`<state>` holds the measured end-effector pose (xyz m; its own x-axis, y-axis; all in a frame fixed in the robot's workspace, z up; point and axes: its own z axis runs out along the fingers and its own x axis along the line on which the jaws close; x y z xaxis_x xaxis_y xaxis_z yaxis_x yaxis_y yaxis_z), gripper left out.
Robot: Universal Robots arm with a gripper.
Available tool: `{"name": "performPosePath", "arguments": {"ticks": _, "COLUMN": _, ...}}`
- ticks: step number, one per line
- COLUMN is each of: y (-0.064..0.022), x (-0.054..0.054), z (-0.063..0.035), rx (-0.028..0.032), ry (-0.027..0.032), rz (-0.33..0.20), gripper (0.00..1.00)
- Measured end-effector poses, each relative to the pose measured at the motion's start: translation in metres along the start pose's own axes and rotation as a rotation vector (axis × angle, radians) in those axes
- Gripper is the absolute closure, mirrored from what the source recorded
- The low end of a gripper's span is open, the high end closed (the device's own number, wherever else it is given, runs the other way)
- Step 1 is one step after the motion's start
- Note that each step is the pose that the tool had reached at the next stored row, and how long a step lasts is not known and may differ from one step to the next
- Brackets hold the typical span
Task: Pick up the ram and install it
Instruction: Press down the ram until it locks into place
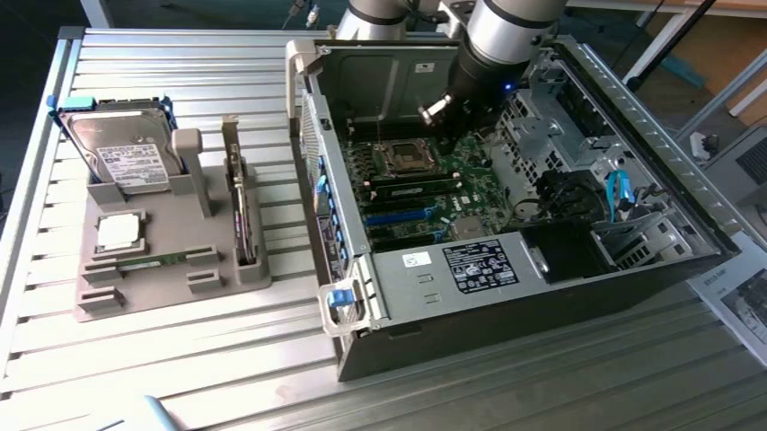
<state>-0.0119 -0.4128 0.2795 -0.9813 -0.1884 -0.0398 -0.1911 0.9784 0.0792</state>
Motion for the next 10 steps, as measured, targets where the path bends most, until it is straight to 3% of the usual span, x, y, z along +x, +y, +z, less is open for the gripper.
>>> {"name": "performPosePath", "arguments": {"ticks": 4, "y": 0.0, "x": 0.0, "z": 0.0003, "rx": 0.0047, "ry": -0.0094, "rz": 0.118, "gripper": 0.9}}
{"name": "performPosePath", "arguments": {"ticks": 6, "y": 0.0, "x": 0.0, "z": 0.0003, "rx": 0.0056, "ry": -0.0113, "rz": 0.143, "gripper": 0.9}}
{"name": "performPosePath", "arguments": {"ticks": 10, "y": 0.0, "x": 0.0, "z": 0.0003, "rx": 0.0057, "ry": -0.0115, "rz": 0.143, "gripper": 0.9}}
